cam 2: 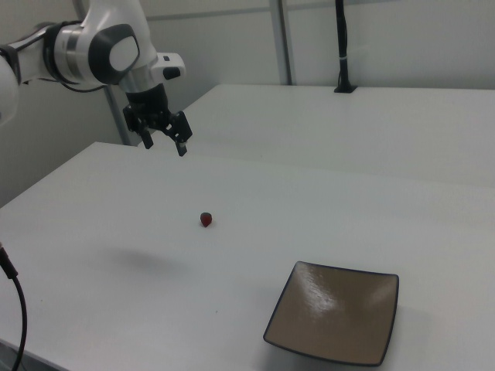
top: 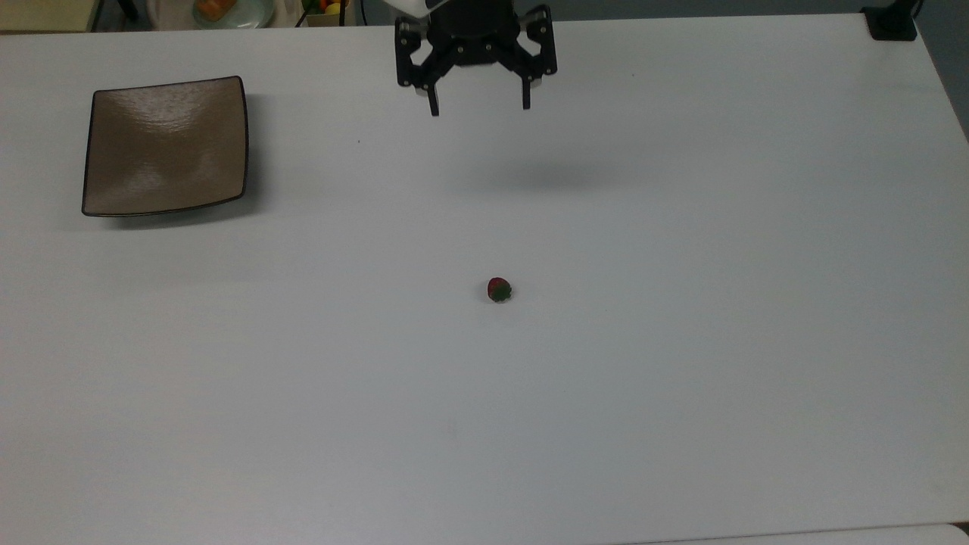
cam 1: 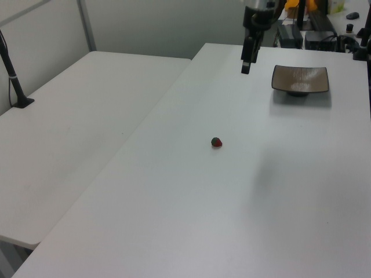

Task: Strawberries on a ceramic plate
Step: 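Move the open gripper toward the red strawberry on the table, then lower the open gripper around the strawberry, then close the gripper on the strawberry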

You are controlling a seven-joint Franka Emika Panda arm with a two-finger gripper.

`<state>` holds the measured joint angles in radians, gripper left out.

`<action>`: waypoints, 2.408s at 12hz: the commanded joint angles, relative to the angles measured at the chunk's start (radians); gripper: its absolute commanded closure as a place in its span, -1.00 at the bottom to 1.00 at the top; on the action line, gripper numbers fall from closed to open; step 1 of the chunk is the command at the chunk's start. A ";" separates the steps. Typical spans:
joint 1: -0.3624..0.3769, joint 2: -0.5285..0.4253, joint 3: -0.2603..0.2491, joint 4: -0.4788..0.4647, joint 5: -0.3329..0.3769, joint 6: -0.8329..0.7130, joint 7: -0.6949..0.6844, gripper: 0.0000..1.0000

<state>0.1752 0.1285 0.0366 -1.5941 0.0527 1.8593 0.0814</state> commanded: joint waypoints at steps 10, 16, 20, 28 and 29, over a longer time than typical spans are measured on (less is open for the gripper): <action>0.013 0.278 0.028 0.029 -0.016 0.320 -0.002 -1.00; 0.036 0.367 0.028 0.028 -0.099 0.408 -0.003 -1.00; 0.035 0.414 0.028 0.028 -0.188 0.409 -0.009 -1.00; 0.036 0.456 0.028 0.028 -0.186 0.425 -0.023 -1.00; 0.035 0.456 0.028 0.026 -0.185 0.452 -0.020 -1.00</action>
<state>0.2039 0.5695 0.0693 -1.5802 -0.1225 2.2594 0.0684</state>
